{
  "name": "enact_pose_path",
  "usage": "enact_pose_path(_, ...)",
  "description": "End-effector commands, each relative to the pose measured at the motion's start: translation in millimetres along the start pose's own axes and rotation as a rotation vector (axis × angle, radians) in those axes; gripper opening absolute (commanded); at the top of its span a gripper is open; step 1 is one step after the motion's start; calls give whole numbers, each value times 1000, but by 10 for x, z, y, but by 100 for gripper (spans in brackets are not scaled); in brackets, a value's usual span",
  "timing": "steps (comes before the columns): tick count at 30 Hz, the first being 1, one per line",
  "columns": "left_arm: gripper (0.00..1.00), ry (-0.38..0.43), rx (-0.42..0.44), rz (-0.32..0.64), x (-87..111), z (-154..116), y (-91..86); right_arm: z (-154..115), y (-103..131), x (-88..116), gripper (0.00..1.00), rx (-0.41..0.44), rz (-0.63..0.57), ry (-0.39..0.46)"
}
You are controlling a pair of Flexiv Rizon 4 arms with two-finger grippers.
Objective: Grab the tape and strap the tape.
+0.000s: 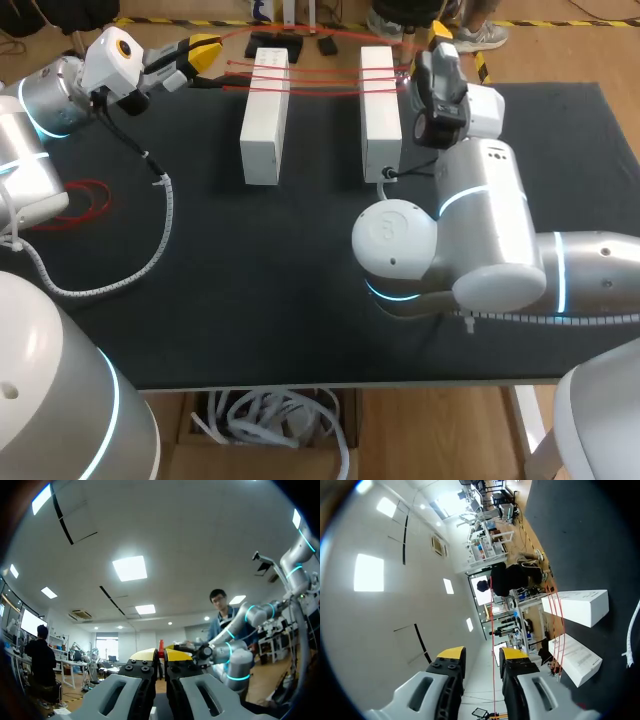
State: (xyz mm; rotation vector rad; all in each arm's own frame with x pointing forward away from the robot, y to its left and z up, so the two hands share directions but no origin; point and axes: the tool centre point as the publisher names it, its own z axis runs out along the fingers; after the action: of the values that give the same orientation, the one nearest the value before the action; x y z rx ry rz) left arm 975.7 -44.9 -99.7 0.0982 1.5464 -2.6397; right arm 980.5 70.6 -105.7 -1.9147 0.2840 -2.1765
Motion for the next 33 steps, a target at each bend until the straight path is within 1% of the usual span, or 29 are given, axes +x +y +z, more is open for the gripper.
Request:
enact_pose_path(1,0,3,1,0,-9,-8,5,-4,-24,-3,23,-6,-1,-4)
enact_pose_path(3,0,3,1,0,-9,-8,5,-4,-26,-10,21,-7,-1,-7)
enact_pose_path(7,0,3,1,0,-9,-8,5,-5,-27,-17,12,-8,-3,-9)
enact_pose_path(10,0,3,1,0,-9,-8,5,-5,-27,-19,0,-10,-4,-11)
enact_pose_path(33,0,3,1,0,-9,-8,5,-8,-30,-30,0,-10,-11,-23)
